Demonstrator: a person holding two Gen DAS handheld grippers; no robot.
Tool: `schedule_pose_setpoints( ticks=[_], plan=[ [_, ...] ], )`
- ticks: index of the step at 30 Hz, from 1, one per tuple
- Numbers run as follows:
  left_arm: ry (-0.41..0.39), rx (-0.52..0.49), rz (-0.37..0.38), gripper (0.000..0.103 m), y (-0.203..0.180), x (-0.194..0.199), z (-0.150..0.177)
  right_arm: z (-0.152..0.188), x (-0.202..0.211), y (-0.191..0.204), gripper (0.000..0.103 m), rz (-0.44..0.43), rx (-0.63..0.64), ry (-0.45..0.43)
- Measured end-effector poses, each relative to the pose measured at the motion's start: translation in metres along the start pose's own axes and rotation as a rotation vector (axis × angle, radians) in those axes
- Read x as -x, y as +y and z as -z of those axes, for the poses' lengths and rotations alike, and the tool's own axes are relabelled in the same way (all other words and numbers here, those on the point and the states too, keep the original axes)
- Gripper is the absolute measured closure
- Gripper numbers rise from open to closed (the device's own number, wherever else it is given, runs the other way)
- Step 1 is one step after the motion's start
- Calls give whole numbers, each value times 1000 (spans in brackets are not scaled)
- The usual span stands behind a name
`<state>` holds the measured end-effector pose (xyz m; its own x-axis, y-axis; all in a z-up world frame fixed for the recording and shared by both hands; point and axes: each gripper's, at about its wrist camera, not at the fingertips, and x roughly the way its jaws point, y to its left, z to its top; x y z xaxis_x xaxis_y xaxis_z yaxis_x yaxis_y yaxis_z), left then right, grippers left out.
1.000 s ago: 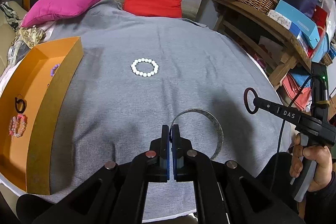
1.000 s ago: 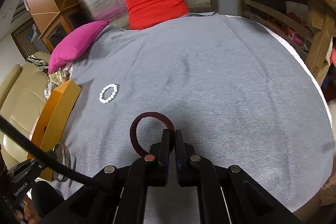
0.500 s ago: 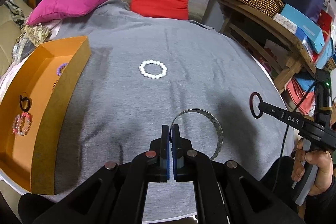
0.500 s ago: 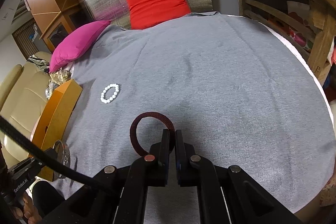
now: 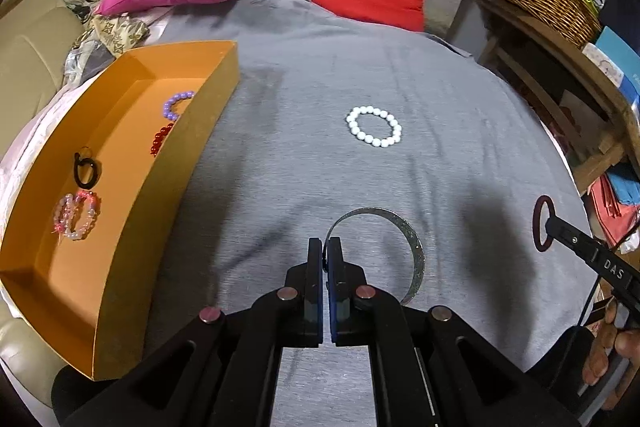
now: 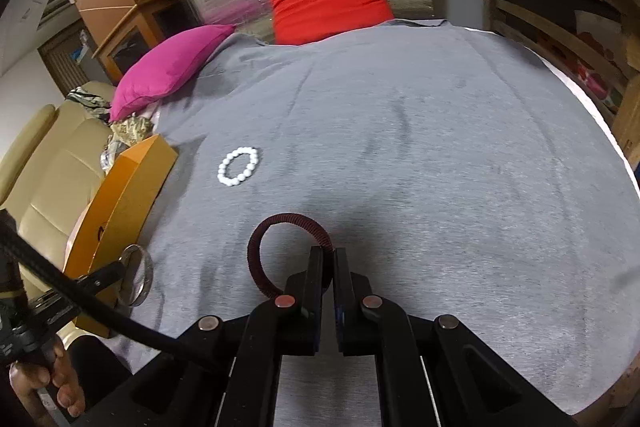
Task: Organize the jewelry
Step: 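Carry the held maroon bracelet and silver bangle toward the orange box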
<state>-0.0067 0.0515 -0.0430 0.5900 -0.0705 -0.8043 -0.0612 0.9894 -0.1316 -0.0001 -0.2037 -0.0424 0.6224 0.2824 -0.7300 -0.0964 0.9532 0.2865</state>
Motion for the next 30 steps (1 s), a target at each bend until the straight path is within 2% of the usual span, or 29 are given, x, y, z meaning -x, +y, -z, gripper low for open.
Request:
schedule_pose_setpoints(
  ticks=[30],
  plan=[
    [-23, 13, -13, 101, 9, 6, -12, -11, -9, 36, 98, -25, 61, 10]
  ],
)
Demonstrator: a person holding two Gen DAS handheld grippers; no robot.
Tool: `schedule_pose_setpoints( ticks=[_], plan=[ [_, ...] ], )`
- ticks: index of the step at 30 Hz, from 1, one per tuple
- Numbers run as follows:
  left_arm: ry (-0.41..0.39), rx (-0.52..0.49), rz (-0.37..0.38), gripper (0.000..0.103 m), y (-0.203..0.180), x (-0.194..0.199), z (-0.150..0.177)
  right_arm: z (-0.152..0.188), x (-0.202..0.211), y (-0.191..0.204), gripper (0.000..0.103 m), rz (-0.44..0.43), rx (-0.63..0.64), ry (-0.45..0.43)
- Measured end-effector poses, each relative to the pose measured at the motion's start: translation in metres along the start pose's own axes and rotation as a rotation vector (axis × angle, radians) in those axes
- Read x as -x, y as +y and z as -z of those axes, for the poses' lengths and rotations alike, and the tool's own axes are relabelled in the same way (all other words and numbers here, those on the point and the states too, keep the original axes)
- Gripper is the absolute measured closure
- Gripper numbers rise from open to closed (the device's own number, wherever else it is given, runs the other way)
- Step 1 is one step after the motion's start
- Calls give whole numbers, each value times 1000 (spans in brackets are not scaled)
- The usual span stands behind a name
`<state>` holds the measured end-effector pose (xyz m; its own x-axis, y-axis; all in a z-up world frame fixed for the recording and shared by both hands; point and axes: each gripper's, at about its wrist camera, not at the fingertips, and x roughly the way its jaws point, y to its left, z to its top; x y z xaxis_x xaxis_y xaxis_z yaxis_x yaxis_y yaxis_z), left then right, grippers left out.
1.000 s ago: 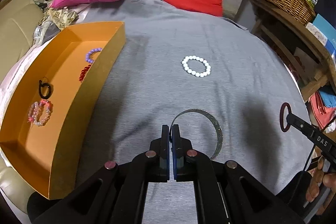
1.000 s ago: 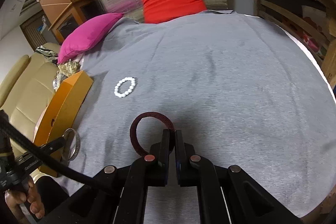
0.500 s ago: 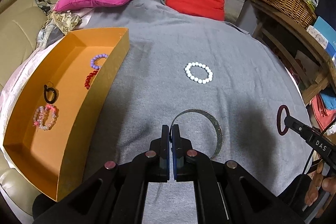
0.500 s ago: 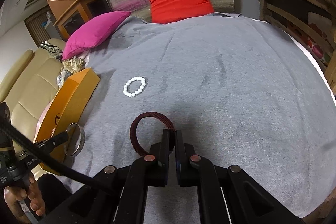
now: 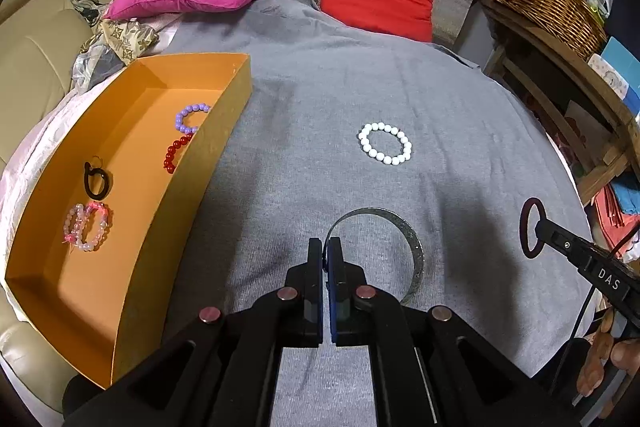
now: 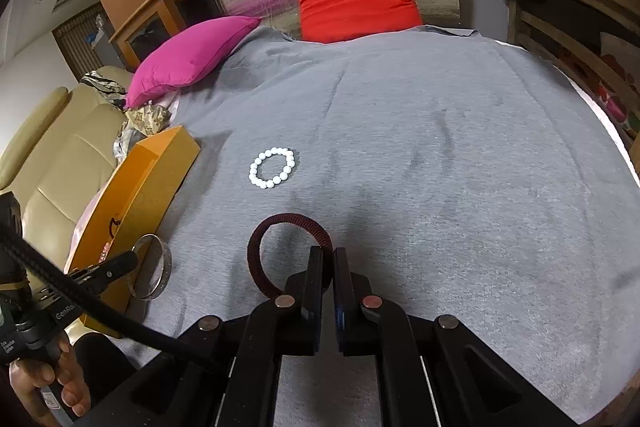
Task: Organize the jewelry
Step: 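Carry the held maroon bracelet and silver bangle toward the orange box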
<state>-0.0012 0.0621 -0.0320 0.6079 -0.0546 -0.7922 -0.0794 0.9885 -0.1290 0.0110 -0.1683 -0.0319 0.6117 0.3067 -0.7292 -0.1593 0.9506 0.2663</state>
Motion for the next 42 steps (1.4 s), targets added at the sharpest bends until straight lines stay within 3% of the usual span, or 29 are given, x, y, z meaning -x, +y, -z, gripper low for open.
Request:
schedule_pose_setpoints(
  ticks=[32, 42],
  plan=[
    [-31, 60, -22, 101, 28, 17, -3, 0, -8, 20, 98, -30, 29, 7],
    [-50, 86, -36, 101, 43, 25, -5, -4, -13, 42, 98, -56, 71, 11]
  ],
)
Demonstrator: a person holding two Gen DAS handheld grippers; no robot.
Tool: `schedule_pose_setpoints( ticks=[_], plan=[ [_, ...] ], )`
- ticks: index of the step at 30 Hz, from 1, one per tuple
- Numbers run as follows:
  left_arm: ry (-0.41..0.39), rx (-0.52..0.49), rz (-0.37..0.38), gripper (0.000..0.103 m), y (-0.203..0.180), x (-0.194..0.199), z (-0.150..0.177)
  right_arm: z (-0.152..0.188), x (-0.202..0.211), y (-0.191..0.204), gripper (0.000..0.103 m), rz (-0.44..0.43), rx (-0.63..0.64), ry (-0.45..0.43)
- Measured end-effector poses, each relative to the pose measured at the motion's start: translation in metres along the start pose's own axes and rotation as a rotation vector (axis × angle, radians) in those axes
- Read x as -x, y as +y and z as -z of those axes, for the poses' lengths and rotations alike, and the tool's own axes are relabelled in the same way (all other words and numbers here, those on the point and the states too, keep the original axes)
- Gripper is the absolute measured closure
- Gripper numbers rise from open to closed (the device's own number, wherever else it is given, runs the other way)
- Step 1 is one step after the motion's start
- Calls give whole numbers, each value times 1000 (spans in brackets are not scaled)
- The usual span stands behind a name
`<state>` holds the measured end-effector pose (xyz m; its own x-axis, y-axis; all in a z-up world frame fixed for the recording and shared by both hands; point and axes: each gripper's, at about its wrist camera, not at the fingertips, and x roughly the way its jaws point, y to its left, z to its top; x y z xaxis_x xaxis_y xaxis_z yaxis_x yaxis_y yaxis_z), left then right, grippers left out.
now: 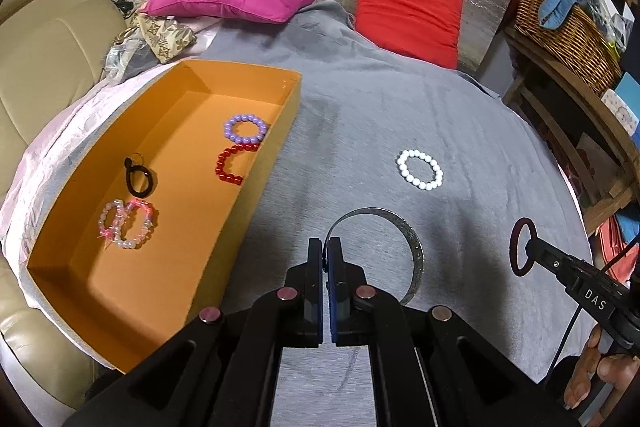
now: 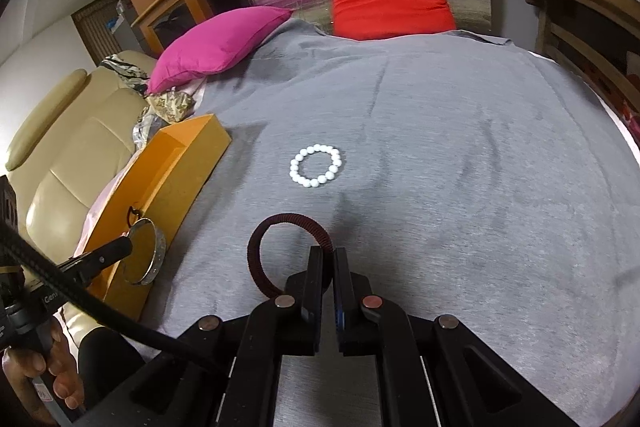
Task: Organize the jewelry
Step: 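Carry the held maroon bracelet and silver bangle toward the orange box, then lower the maroon bracelet and silver bangle into the orange box with both tools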
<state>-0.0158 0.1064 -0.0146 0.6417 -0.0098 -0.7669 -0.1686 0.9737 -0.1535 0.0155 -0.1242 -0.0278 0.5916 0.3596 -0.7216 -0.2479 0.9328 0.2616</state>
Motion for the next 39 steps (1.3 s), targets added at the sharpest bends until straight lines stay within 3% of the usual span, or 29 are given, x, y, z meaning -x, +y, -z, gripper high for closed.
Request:
schedule_pose_setpoints(
  ticks=[13, 32, 39],
  plan=[
    [-16, 41, -11, 101, 20, 6, -5, -8, -10, 31, 98, -31, 52, 5],
    [-9, 75, -24, 101, 28, 6, -5, -5, -8, 10, 98, -26, 7, -1],
    [-27, 109, -57, 101, 48, 12, -10, -21, -12, 33, 98, -58, 54, -14]
  ],
)
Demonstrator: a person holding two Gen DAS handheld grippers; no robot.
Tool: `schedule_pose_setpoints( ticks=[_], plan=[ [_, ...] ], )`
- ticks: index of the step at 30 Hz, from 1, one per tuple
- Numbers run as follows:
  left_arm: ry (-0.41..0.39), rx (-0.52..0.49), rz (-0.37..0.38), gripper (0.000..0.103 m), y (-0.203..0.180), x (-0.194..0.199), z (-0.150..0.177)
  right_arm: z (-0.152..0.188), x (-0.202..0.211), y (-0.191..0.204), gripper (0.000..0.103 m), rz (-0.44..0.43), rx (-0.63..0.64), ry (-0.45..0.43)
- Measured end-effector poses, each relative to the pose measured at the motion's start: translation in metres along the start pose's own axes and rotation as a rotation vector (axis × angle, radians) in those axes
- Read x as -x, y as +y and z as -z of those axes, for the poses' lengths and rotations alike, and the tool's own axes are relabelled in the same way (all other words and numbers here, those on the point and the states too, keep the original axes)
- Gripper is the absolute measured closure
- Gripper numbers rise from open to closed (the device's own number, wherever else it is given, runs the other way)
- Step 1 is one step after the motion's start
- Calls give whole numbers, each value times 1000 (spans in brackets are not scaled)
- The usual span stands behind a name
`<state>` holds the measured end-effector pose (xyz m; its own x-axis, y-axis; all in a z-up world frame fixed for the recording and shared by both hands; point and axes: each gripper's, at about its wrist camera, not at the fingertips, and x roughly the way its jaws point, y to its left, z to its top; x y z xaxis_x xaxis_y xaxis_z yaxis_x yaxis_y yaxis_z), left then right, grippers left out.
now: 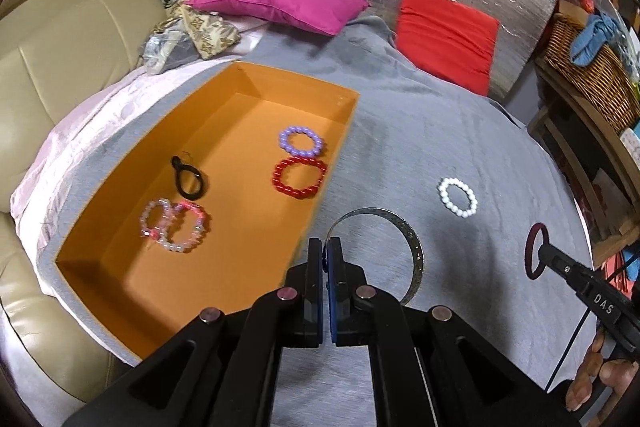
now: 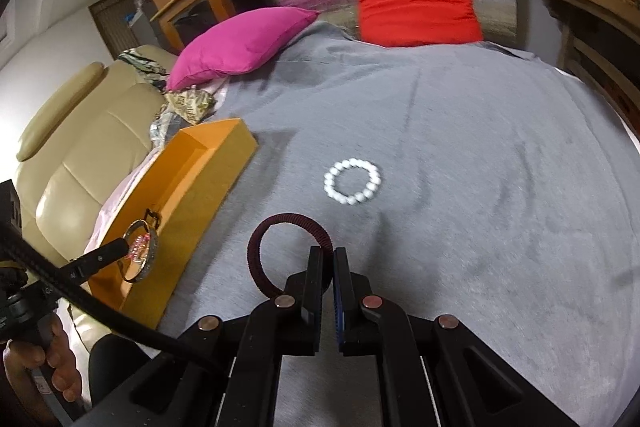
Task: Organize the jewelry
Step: 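Lower the maroon bracelet and silver bangle into the orange box with both tools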
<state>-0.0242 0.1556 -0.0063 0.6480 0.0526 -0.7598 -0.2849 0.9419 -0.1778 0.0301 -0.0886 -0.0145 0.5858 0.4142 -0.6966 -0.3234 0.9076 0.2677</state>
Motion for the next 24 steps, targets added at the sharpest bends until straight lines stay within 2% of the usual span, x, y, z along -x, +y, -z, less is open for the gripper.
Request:
schedule_pose_setpoints(
  ticks=[11, 24],
  plan=[
    [-19, 57, -42, 101, 28, 2, -11, -24, -16, 47, 98, -59, 79, -5],
    [-27, 117, -82, 101, 59, -1, -18, -33, -33, 79, 98, -91, 128, 13]
  ],
)
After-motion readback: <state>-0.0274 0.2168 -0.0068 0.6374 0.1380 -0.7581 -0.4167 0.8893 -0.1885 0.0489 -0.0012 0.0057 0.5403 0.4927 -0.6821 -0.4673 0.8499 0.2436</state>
